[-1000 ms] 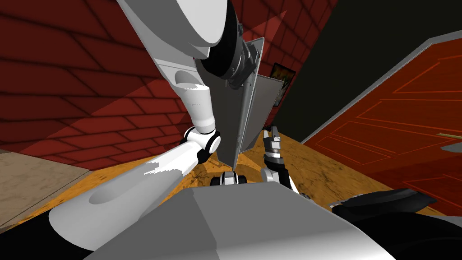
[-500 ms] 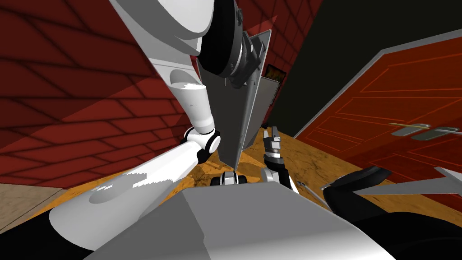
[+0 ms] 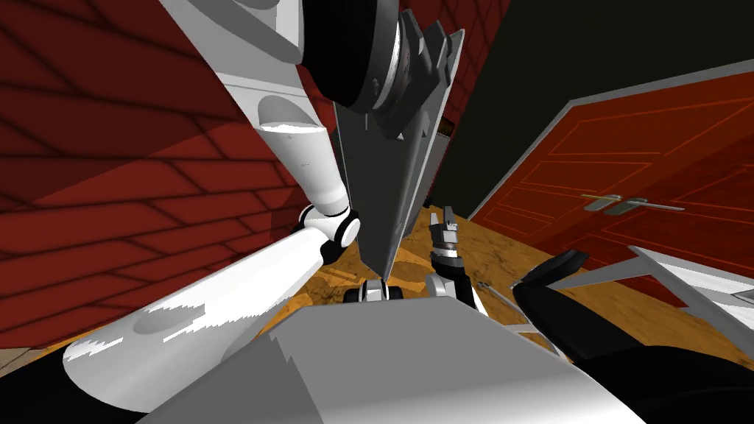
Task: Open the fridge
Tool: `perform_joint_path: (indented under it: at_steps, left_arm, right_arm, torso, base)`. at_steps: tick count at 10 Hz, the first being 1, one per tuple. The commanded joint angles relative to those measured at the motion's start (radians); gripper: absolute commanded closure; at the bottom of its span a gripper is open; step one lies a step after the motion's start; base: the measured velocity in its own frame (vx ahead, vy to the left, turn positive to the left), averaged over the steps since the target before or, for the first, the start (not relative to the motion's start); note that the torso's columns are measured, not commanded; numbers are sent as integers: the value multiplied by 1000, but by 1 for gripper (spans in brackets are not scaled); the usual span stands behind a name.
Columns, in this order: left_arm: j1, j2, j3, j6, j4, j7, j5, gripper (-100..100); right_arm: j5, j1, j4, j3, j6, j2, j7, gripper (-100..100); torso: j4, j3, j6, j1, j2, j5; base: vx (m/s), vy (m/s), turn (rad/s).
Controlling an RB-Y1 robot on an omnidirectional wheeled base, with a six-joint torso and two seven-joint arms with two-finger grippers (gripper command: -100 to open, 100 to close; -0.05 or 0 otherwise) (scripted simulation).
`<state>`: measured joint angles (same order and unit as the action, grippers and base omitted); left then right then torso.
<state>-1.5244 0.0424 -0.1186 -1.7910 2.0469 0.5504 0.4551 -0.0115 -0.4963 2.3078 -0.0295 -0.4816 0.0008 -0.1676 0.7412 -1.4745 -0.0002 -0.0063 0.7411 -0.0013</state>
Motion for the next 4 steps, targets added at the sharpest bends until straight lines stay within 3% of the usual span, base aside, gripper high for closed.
perform_joint_path:
  at_steps: [1, 4]
  left_arm:
    - [-59, -15, -25, -20, -40, -7, 3, -100]
    - [-126, -31, -50, -43, -80, -18, 9, -100]
  right_arm:
    - [0, 0, 0, 0, 0, 0, 0, 0]
    - [0, 0, 0, 0, 0, 0, 0, 0]
  torso:
    - [-3, -2, 0, -4, -5, -2]
    - [-4, -7, 3, -5, -9, -4]
  base:
    - [21, -52, 26]
    - [16, -18, -18]
